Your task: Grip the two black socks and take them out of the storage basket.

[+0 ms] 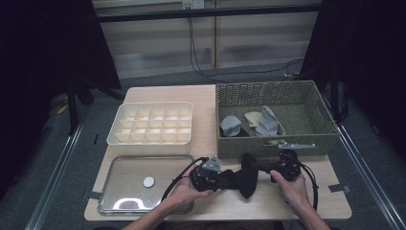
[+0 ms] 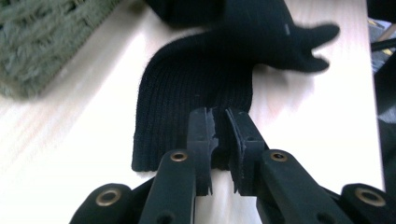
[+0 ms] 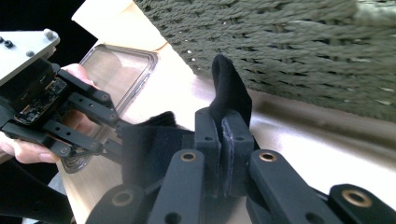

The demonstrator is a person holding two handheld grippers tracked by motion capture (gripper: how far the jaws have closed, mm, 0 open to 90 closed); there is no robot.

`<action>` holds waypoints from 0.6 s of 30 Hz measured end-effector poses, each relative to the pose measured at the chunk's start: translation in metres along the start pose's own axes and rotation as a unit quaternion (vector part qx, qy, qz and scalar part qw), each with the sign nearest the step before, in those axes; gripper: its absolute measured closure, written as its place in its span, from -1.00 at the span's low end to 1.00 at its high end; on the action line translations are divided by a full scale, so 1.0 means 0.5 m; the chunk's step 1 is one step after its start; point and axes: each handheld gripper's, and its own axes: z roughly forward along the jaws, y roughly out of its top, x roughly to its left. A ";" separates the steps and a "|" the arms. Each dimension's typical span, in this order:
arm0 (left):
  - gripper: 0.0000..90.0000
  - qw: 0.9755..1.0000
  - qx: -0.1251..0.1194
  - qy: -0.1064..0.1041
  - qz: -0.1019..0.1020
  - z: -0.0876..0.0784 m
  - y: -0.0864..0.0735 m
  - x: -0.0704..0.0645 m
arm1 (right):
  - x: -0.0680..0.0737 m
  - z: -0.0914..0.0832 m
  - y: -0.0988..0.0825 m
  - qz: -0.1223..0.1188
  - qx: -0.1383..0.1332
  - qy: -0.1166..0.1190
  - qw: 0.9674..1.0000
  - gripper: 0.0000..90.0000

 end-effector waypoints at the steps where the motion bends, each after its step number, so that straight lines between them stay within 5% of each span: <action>1: 0.79 1.000 0.000 0.000 0.000 0.000 0.000 0.000 | 0.000 0.000 0.000 0.000 0.000 0.000 1.000 0.92; 8: 0.79 1.000 0.006 -0.004 -0.007 -0.057 -0.052 -0.007 | -0.011 -0.038 -0.020 0.010 -0.010 -0.017 1.000 0.87; 18: 0.77 1.000 0.003 0.007 -0.018 -0.077 -0.068 0.007 | -0.009 -0.034 -0.022 0.000 -0.012 -0.029 1.000 0.63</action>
